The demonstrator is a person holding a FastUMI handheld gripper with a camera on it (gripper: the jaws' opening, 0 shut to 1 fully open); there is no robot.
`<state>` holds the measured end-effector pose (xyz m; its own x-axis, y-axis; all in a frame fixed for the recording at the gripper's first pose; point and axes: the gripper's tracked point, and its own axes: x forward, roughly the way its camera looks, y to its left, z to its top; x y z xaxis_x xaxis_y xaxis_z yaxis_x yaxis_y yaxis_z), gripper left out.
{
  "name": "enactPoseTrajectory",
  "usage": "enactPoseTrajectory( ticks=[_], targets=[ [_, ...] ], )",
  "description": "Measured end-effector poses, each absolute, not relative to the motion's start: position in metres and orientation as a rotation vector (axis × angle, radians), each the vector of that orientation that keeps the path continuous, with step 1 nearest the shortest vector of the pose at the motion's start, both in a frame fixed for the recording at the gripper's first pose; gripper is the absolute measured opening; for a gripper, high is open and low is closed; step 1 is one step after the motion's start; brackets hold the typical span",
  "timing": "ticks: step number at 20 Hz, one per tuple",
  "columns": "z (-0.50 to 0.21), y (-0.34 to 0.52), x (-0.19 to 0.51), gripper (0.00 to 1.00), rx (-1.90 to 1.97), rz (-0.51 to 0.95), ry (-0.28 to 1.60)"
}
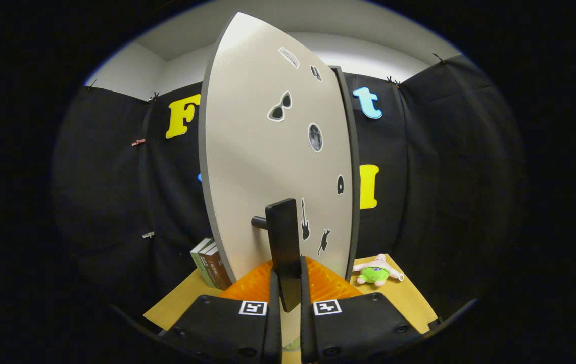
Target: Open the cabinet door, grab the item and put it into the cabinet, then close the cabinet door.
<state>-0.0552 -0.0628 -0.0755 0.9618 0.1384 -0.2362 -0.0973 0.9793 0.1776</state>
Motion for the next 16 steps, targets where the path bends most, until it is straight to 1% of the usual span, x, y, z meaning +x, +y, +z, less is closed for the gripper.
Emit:
enactPoseTrajectory(
  ticks=[12, 13, 14, 16],
  targets=[
    [-0.076, -0.155, -0.071, 0.17, 0.139, -0.066, 0.249],
    [-0.076, -0.170, -0.072, 0.15, 0.122, -0.090, 0.244],
    [-0.074, -0.178, -0.074, 0.11, 0.114, -0.106, 0.243],
    [-0.073, -0.190, -0.078, 0.11, 0.135, -0.118, 0.248]
  ],
)
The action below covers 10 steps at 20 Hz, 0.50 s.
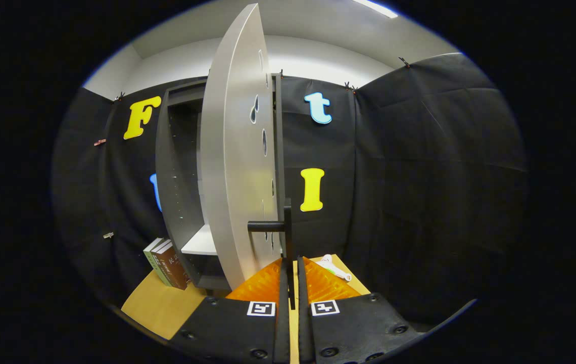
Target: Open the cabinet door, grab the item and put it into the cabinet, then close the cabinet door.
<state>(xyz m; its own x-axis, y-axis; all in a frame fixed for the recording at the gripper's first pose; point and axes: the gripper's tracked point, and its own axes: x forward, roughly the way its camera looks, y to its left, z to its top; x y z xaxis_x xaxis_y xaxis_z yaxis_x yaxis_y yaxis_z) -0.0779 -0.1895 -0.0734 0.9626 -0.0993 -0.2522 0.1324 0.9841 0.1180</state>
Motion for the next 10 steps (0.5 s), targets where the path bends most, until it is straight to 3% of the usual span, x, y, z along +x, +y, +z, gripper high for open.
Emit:
enactPoseTrajectory(
  ticks=[5, 10],
  targets=[
    [-0.071, -0.211, -0.088, 0.12, 0.120, -0.164, 0.243],
    [-0.052, -0.253, -0.107, 0.11, 0.026, -0.306, 0.194]
  ],
)
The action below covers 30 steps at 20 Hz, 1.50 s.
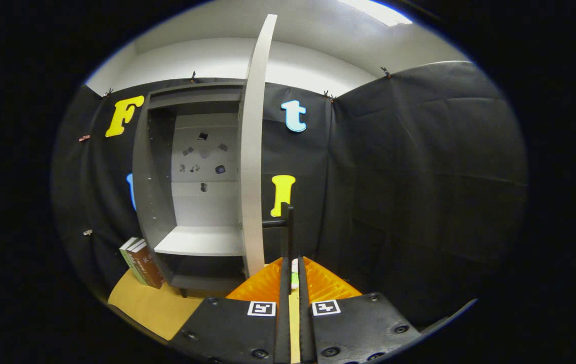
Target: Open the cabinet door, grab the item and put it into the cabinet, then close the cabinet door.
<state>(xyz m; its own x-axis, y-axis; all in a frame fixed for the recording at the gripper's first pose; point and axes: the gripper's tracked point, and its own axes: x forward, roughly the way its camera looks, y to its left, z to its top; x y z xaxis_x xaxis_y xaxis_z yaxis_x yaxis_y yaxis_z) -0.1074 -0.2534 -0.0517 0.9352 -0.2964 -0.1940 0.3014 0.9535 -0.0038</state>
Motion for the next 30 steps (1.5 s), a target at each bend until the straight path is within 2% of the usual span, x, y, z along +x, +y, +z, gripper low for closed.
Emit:
enactPoseTrajectory(
  ticks=[1, 4, 8, 11, 16, 22, 30],
  targets=[
    [-0.043, -0.259, -0.115, 0.12, 0.020, -0.333, 0.175],
    [-0.027, -0.270, -0.130, 0.49, 0.016, -0.382, 0.120],
    [-0.015, -0.241, -0.141, 0.97, 0.048, -0.299, 0.060],
    [-0.017, -0.201, -0.148, 0.98, 0.087, -0.196, 0.056],
    [-0.053, -0.111, -0.159, 0.98, 0.053, -0.004, 0.151],
    [-0.163, -0.030, -0.139, 0.98, 0.067, 0.146, 0.372],
    [-0.325, 0.009, -0.085, 0.98, 0.126, 0.197, 0.629]
  ],
)
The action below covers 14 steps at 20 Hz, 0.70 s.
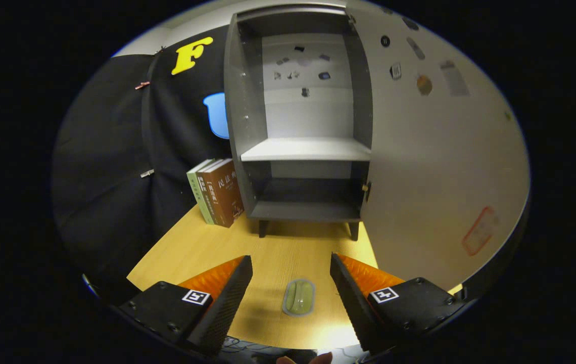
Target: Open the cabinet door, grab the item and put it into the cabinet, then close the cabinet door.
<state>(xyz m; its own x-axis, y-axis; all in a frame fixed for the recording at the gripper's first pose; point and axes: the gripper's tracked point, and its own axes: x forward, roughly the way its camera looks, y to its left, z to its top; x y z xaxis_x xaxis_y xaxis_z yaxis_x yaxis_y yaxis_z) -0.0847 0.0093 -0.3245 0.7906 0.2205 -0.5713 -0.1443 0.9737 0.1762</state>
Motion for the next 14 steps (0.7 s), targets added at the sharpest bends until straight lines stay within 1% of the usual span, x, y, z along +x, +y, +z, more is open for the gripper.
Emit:
enactPoseTrajectory(
  ticks=[3, 6, 9, 11, 12, 13, 14],
  targets=[
    [-0.387, 0.020, -0.078, 0.99, 0.167, 0.194, 0.754],
    [-0.446, 0.030, -0.069, 0.99, 0.192, 0.159, 0.863],
    [-0.498, 0.033, -0.075, 0.99, 0.175, 0.135, 0.974],
    [-0.528, 0.026, -0.082, 0.93, 0.155, 0.107, 1.033],
    [-0.540, 0.026, -0.083, 0.88, 0.156, 0.095, 1.058],
    [-0.552, 0.025, -0.084, 0.84, 0.149, 0.083, 1.080],
    [-0.562, 0.025, -0.086, 0.72, 0.138, 0.074, 1.102]
  ],
)
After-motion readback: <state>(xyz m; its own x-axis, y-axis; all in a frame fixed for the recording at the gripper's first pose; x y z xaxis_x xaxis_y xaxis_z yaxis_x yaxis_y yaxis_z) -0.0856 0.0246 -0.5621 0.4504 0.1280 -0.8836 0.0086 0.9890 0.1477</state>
